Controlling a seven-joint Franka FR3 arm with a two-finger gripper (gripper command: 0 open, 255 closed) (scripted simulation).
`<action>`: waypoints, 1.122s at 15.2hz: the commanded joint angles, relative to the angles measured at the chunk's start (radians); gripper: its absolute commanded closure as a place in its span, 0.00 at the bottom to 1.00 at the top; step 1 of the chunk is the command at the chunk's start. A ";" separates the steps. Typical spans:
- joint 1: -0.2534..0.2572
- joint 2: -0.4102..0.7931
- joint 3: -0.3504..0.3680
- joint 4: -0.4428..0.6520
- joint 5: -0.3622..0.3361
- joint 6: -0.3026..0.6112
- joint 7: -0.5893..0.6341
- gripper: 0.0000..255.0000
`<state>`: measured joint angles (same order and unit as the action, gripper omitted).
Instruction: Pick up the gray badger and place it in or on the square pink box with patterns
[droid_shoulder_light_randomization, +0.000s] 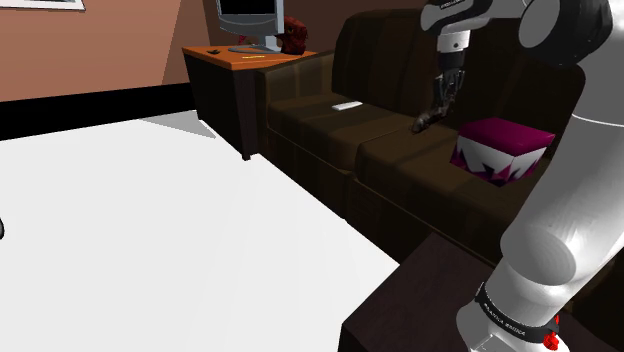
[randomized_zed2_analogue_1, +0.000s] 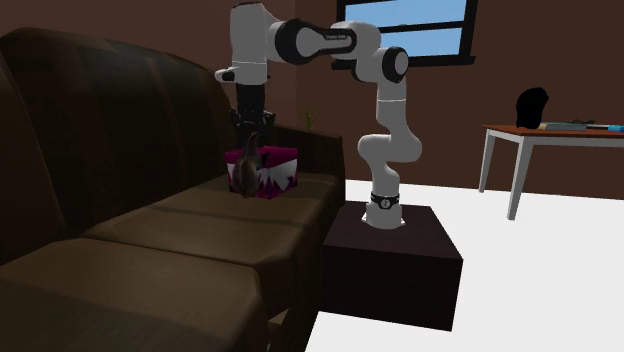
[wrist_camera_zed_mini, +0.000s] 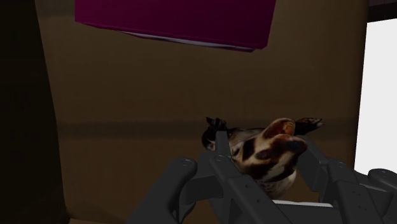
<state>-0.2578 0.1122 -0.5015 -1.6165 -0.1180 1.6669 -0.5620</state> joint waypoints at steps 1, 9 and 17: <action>-0.001 0.003 -0.001 0.031 0.002 -0.027 -0.005 1.00; -0.009 0.028 -0.004 0.168 0.014 -0.140 -0.029 1.00; -0.035 -0.131 -0.038 0.030 -0.066 -0.130 -0.092 1.00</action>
<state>-0.2904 0.0119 -0.5365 -1.5503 -0.1681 1.5251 -0.6489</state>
